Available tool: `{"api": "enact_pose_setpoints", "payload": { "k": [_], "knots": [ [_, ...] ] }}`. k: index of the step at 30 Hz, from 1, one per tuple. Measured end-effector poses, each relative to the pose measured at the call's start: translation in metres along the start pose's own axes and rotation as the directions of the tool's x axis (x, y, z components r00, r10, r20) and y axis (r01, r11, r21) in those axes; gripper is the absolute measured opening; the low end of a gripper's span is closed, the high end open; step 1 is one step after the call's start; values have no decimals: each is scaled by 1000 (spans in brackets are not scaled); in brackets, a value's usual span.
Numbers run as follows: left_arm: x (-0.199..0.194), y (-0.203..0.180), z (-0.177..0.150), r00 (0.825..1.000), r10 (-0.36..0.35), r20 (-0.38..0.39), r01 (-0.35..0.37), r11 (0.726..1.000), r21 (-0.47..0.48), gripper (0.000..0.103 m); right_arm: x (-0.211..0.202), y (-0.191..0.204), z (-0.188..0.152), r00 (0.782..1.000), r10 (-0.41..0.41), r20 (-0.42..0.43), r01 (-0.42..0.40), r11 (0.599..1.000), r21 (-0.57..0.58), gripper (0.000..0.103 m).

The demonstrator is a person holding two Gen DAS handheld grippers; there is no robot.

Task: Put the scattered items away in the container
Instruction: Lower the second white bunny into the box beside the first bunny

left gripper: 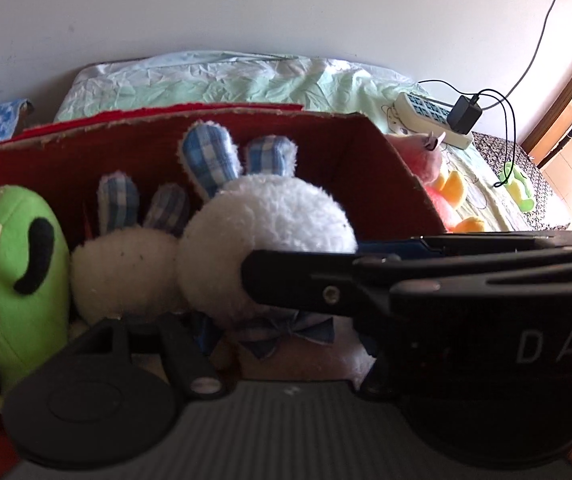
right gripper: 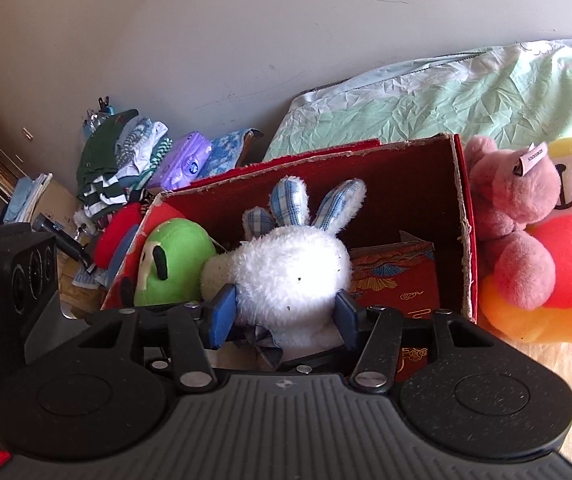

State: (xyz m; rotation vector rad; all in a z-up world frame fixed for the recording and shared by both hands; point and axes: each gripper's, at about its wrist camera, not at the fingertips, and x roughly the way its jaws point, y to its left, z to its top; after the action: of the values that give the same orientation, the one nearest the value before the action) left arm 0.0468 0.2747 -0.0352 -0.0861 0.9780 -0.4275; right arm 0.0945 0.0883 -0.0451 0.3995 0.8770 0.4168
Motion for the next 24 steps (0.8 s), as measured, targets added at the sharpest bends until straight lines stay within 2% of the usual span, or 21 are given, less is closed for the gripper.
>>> {"api": "enact_pose_setpoints", "payload": {
  "k": [4,9,14,18,21,24],
  "knots": [
    [-2,7,-3,1000,-1,4,1,1000,-24,65,7,-4,6,999,15,-36,-14,999,30,57],
    [-2,7,-4,1000,22,-1,-22,1000,-7,66,14,-10,10,995,40,-94,-32,996,83,57],
    [-4,10,-5,999,33,-8,-33,999,1,69,15,-6,14,991,10,-136,0,997,73,57],
    [-9,10,-4,1000,14,-7,-14,1000,3,68,12,-3,20,984,-6,-178,18,998,65,57],
    [-5,7,-2,1000,22,-22,-22,1000,11,67,18,-1,24,978,-37,-203,47,998,45,58],
    [1,8,2,999,34,-38,-35,999,-14,67,24,-4,24,978,-34,-207,45,998,49,60]
  ]
}}
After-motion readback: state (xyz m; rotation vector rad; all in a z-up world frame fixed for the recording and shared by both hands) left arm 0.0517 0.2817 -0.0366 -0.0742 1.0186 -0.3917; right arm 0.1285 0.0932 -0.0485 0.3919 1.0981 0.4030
